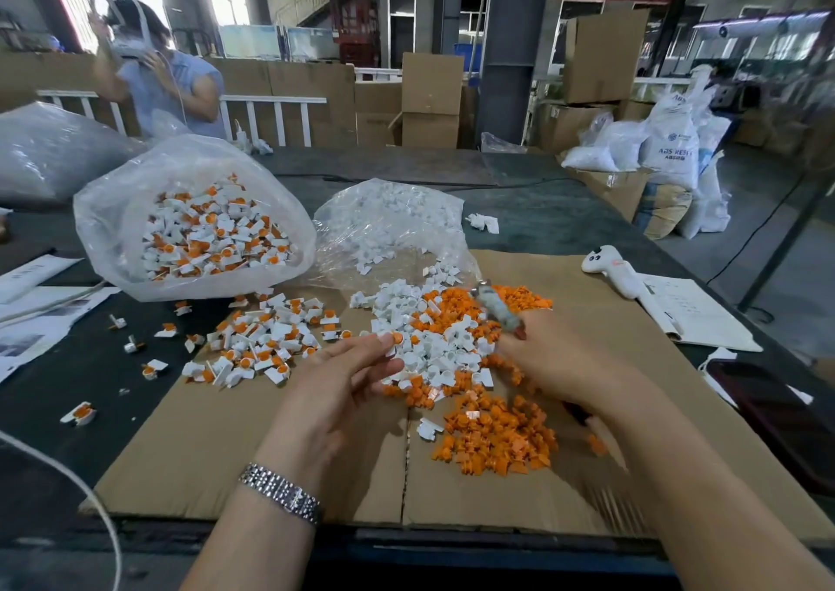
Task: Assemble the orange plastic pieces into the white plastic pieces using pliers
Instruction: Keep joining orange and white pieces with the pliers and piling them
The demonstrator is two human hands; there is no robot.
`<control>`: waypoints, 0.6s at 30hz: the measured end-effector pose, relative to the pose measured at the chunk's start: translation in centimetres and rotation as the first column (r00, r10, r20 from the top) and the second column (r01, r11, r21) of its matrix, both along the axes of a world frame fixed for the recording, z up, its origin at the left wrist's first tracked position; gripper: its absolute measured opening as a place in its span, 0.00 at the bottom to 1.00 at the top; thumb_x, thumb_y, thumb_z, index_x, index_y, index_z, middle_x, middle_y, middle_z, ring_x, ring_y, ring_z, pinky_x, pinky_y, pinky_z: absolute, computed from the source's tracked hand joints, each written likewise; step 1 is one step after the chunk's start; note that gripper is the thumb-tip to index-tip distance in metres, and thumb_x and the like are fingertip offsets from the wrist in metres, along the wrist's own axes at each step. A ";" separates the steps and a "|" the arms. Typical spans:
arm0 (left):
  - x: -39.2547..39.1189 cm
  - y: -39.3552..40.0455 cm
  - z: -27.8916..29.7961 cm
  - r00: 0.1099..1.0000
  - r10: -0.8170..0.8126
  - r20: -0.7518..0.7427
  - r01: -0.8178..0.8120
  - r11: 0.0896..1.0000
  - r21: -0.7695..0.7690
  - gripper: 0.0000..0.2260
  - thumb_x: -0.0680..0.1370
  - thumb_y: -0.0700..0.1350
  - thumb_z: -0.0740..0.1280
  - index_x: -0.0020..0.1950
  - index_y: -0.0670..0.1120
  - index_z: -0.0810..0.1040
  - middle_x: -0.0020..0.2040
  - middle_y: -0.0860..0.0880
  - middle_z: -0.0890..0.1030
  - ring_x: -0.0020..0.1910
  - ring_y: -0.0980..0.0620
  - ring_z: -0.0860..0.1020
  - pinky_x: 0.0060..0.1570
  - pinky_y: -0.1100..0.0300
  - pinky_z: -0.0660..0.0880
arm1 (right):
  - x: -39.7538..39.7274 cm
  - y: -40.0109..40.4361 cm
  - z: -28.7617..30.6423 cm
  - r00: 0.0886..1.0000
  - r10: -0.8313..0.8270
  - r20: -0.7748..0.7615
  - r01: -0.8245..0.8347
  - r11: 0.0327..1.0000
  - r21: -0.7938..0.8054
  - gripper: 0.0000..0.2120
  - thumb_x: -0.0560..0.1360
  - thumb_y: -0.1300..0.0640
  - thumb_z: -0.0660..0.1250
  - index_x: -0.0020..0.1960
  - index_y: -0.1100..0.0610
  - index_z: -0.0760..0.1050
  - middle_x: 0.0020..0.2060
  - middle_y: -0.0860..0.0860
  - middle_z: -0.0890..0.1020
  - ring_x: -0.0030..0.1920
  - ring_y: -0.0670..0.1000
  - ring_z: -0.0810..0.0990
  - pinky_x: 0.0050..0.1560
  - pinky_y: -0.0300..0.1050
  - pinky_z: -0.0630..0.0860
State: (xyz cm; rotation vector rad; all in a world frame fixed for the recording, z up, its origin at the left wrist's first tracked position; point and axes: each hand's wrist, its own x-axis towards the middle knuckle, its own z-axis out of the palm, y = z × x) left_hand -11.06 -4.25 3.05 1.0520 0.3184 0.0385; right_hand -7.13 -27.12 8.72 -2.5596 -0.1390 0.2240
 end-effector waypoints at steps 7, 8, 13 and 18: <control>0.0 -0.2 0.9 0.997 0.042 0.062 -0.042 0.999 -0.001 0.16 0.66 0.42 0.79 0.51 0.38 0.85 0.43 0.45 0.87 0.37 0.53 0.86 0.27 0.66 0.75 | -2.9 3.9 1.8 0.916 0.266 -0.302 -0.190 0.947 0.258 0.14 0.83 0.53 0.62 0.54 0.64 0.77 0.47 0.59 0.86 0.45 0.56 0.85 0.55 0.53 0.82; 0.0 -0.1 0.9 0.997 0.050 0.066 -0.051 0.999 0.003 0.16 0.66 0.42 0.78 0.51 0.38 0.85 0.44 0.44 0.88 0.37 0.53 0.85 0.27 0.66 0.75 | -3.1 4.3 1.9 0.912 0.278 -0.301 -0.197 0.942 0.273 0.14 0.83 0.53 0.62 0.54 0.64 0.77 0.48 0.60 0.86 0.43 0.55 0.84 0.55 0.54 0.81; -0.3 0.2 1.0 0.995 0.068 0.073 -0.070 0.997 0.035 0.16 0.65 0.43 0.78 0.51 0.39 0.84 0.46 0.43 0.88 0.36 0.53 0.85 0.28 0.67 0.75 | -3.7 5.3 1.7 0.905 0.321 -0.280 -0.240 0.927 0.287 0.14 0.84 0.51 0.59 0.51 0.61 0.75 0.40 0.57 0.82 0.39 0.51 0.81 0.54 0.54 0.81; -0.4 0.2 0.8 0.995 0.077 0.064 -0.082 0.994 0.073 0.15 0.64 0.42 0.78 0.48 0.38 0.84 0.45 0.41 0.88 0.38 0.52 0.86 0.29 0.66 0.76 | -4.5 5.5 1.0 0.933 0.308 -0.185 -0.273 0.943 0.192 0.20 0.85 0.45 0.56 0.45 0.59 0.75 0.32 0.52 0.81 0.29 0.46 0.79 0.35 0.39 0.75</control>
